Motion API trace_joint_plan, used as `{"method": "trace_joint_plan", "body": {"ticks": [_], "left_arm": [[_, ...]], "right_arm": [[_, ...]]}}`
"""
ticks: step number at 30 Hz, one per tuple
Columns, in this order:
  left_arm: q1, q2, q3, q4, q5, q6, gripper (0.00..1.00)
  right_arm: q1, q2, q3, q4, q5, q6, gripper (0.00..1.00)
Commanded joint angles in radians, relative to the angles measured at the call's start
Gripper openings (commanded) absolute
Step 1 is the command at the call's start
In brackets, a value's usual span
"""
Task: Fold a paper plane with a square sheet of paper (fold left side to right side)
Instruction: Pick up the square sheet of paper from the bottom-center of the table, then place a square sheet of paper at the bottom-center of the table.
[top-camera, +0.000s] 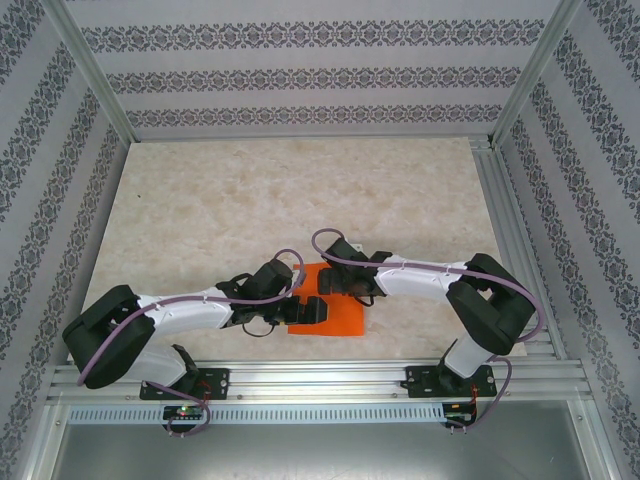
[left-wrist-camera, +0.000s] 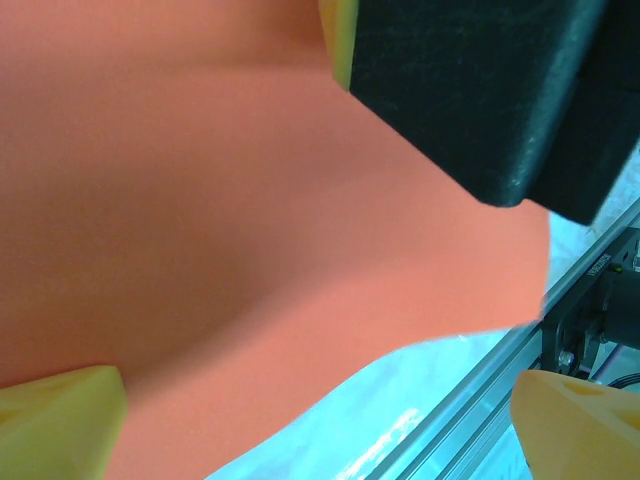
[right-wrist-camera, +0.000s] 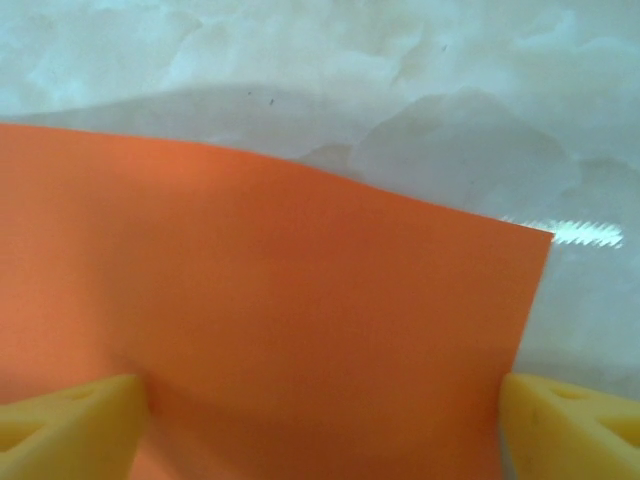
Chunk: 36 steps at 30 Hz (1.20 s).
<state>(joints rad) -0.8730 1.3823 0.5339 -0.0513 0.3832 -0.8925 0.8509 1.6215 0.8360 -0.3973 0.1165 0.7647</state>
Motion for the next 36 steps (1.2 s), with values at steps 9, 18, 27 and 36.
{"method": "trace_joint_plan", "body": {"ticks": [9, 18, 27, 36], "left_arm": [[-0.018, -0.026, -0.009, 0.001, -0.055, -0.013, 1.00], [0.066, -0.135, 0.082, -0.072, -0.052, 0.031, 1.00], [0.370, -0.291, 0.126, -0.057, 0.196, 0.079, 1.00], [0.454, -0.284, 0.289, 0.117, 0.449, 0.097, 1.00]], "right_arm": [[-0.034, -0.099, -0.049, 0.072, -0.140, -0.003, 0.51], [-0.181, -0.291, -0.246, 0.357, -0.373, 0.029, 0.35], [-0.454, -0.529, -0.396, 0.739, -0.829, 0.084, 0.32], [-0.573, -0.694, -0.209, 0.777, -1.111, 0.121, 0.30]]}}
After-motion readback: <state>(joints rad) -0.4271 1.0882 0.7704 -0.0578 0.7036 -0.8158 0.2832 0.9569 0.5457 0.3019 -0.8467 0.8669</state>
